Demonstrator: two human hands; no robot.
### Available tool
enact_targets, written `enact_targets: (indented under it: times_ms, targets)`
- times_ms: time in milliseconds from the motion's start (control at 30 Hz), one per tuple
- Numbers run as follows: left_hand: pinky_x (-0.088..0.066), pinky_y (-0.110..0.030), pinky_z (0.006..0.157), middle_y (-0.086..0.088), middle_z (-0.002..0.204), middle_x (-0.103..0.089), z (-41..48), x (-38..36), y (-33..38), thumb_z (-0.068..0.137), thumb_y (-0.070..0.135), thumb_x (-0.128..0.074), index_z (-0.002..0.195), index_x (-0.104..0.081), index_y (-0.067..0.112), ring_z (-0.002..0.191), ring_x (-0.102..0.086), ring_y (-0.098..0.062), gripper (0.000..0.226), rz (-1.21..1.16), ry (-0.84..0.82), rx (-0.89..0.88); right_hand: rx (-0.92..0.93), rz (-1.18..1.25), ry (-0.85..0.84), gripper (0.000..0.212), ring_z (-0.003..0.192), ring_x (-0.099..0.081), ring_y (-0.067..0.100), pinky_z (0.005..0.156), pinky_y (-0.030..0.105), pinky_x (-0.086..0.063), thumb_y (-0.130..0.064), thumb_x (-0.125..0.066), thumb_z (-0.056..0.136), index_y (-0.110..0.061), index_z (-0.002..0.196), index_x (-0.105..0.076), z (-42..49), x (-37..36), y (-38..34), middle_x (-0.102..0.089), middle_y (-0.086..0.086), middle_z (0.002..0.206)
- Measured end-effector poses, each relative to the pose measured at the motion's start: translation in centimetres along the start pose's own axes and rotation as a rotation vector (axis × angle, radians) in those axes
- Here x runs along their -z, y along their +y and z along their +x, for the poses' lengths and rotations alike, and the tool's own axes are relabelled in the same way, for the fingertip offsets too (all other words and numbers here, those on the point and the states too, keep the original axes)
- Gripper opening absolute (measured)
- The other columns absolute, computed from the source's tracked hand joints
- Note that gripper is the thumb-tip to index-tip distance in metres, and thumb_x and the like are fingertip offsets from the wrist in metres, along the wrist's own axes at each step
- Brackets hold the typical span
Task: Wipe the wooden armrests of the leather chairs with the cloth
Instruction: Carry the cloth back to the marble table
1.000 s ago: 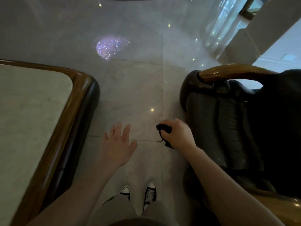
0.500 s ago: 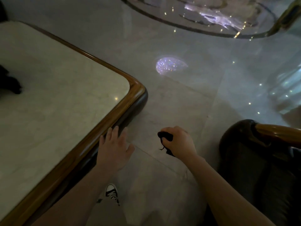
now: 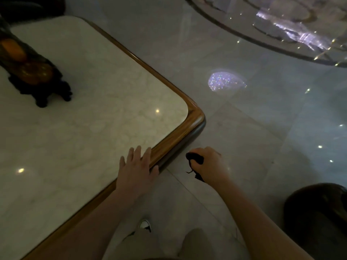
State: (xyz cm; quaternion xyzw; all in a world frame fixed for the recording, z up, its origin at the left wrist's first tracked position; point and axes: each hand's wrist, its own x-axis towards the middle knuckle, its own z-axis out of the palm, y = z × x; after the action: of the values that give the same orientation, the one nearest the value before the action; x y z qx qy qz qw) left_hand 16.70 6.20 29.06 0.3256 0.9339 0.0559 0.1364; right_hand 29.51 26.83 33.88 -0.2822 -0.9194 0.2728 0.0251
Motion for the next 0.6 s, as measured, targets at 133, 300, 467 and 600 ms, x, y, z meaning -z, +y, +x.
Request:
enact_targets:
  times_ms: [133,300,467,600]
  targets:
    - [-0.019,-0.055,0.118,-0.010,0.164,-0.016,2.4,0.1,-1.5,0.095,0.061,-0.023,0.155,-0.011,0.026,0.151,-0.012,-0.033,0.071,0.000,-0.009,0.034,0.021,-0.028,-0.083,0.033,0.079,-0.057,0.011,0.071,0.025,-0.049,-0.029,-0.064,0.092,-0.029,0.125,-0.069,4.2,-1.7,-0.7,-0.054,-0.005,0.093]
    - [-0.019,-0.055,0.118,-0.011,0.163,-0.018,6.2,-1.3,-2.7,0.095,0.060,-0.027,0.155,-0.014,0.024,0.150,-0.013,-0.034,0.071,-0.004,-0.021,0.117,0.113,-0.009,-0.193,0.034,0.089,-0.059,0.017,0.077,0.031,-0.050,-0.030,-0.064,0.093,-0.030,0.127,-0.066,10.5,-4.3,-0.1,-0.055,-0.003,0.100]
    - [-0.021,-0.053,0.118,-0.012,0.161,-0.025,11.2,-5.1,-3.9,0.096,0.055,-0.034,0.155,-0.022,0.022,0.149,-0.018,-0.034,0.069,-0.037,-0.022,0.237,0.221,0.011,-0.352,0.032,0.096,-0.058,0.018,0.079,0.029,-0.048,-0.030,-0.063,0.094,-0.030,0.125,-0.067,18.4,-9.0,2.0,-0.056,-0.004,0.103]
    - [-0.022,-0.053,0.118,-0.013,0.160,-0.026,14.9,-9.1,-5.9,0.095,0.054,-0.036,0.154,-0.024,0.021,0.148,-0.020,-0.034,0.068,-0.043,-0.036,0.305,0.258,-0.040,-0.415,0.036,0.094,-0.058,0.021,0.073,0.029,-0.044,-0.032,-0.063,0.093,-0.028,0.128,-0.065,23.5,-13.7,3.9,-0.058,0.002,0.103]
